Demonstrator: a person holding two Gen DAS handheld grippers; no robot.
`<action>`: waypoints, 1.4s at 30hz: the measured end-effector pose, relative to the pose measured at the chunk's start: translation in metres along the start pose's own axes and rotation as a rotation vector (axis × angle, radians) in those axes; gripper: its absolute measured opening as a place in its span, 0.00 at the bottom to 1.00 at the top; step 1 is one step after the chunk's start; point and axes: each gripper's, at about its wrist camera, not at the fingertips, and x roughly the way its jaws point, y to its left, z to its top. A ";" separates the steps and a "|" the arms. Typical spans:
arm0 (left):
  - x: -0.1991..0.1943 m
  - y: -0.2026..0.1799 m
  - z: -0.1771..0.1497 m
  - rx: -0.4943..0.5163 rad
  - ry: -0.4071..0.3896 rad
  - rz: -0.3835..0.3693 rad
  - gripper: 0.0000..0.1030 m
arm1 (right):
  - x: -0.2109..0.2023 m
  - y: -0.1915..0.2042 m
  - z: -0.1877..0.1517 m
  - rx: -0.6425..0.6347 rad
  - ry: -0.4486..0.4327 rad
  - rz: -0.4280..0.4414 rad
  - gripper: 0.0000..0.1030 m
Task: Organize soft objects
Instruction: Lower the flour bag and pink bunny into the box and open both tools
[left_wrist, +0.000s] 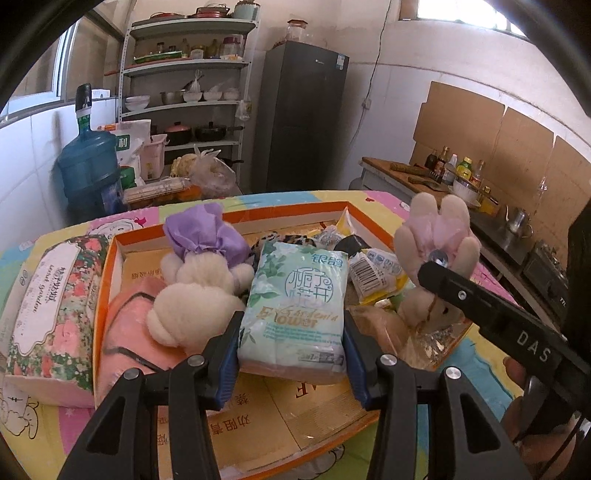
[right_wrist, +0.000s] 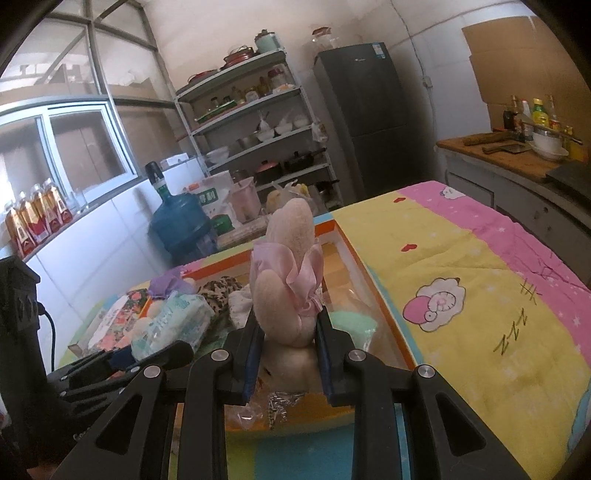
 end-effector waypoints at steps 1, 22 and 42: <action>0.001 0.000 -0.001 -0.001 0.003 0.000 0.48 | 0.003 -0.001 0.002 -0.001 0.004 0.002 0.27; 0.011 0.006 -0.005 -0.029 0.023 -0.015 0.50 | 0.038 -0.007 0.009 0.010 0.089 0.076 0.36; -0.019 0.001 -0.008 0.005 -0.024 -0.031 0.81 | -0.002 0.017 0.014 -0.071 0.013 -0.003 0.68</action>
